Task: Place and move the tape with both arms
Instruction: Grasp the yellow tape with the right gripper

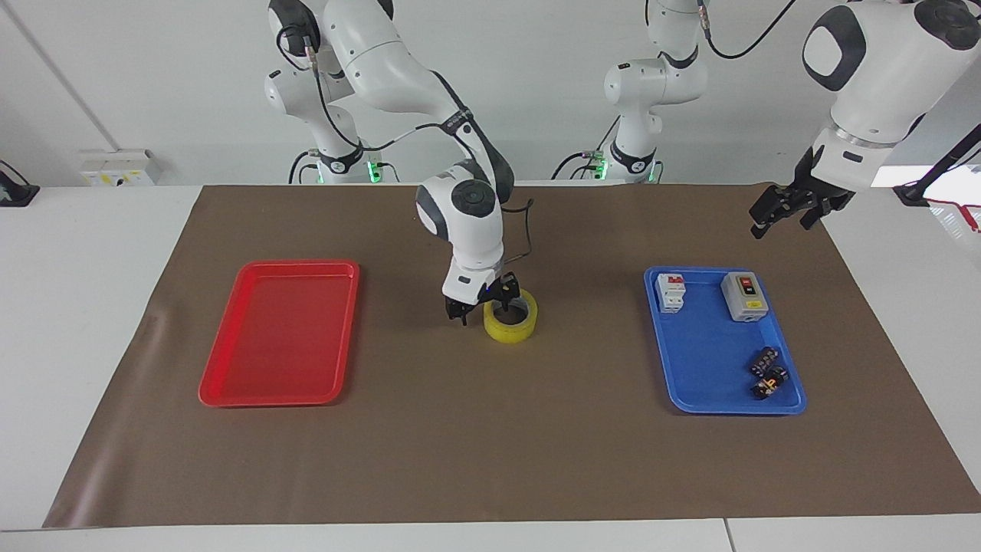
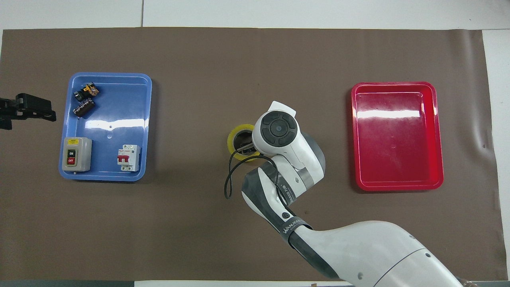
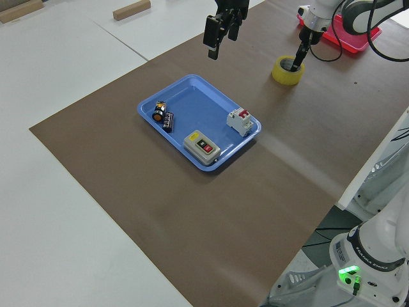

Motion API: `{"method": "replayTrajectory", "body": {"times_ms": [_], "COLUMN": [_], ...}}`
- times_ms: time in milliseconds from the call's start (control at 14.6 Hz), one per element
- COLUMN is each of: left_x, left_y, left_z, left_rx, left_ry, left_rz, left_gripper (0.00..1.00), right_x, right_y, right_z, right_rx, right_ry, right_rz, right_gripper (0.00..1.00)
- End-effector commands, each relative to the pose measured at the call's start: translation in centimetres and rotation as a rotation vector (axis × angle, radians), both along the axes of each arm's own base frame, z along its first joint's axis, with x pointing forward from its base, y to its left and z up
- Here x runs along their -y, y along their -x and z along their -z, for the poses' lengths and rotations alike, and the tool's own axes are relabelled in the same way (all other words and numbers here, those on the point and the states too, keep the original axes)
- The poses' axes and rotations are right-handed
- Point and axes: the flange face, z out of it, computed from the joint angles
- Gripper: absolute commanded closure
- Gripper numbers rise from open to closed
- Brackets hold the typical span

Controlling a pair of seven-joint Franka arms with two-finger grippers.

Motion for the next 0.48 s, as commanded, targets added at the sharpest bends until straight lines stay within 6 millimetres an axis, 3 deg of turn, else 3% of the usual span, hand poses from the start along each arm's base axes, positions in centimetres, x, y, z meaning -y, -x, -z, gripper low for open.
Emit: {"method": "replayTrajectory", "body": {"times_ms": [0,68,137,205,411], "left_x": [-0.97,-0.97,-0.97,-0.97,-0.98], "left_y": [0.17,0.21,0.22,0.22,0.14], "left_z": [-0.61,-0.56,-0.49,-0.49,-0.50], "left_rx": [-0.017,-0.017,-0.018,-0.018,-0.015], "left_ry": [0.026,0.026,0.026,0.026,0.026], "left_rz": [0.029,0.034,0.034,0.034,0.037], "left_gripper": [0.00,0.00,0.00,0.00,0.00], "right_x": [-0.29,-0.53,-0.45,-0.42,-0.53], "right_y": [0.83,1.18,1.12,1.16,1.02], "right_z": [0.30,0.58,0.58,0.65,0.31], "right_rx": [0.007,0.010,0.010,0.008,0.005], "right_ry": [-0.017,-0.019,-0.019,-0.018,-0.017], "right_rz": [0.012,0.010,0.010,0.011,0.027], "right_gripper": [0.29,0.41,0.66,1.00,1.00]}}
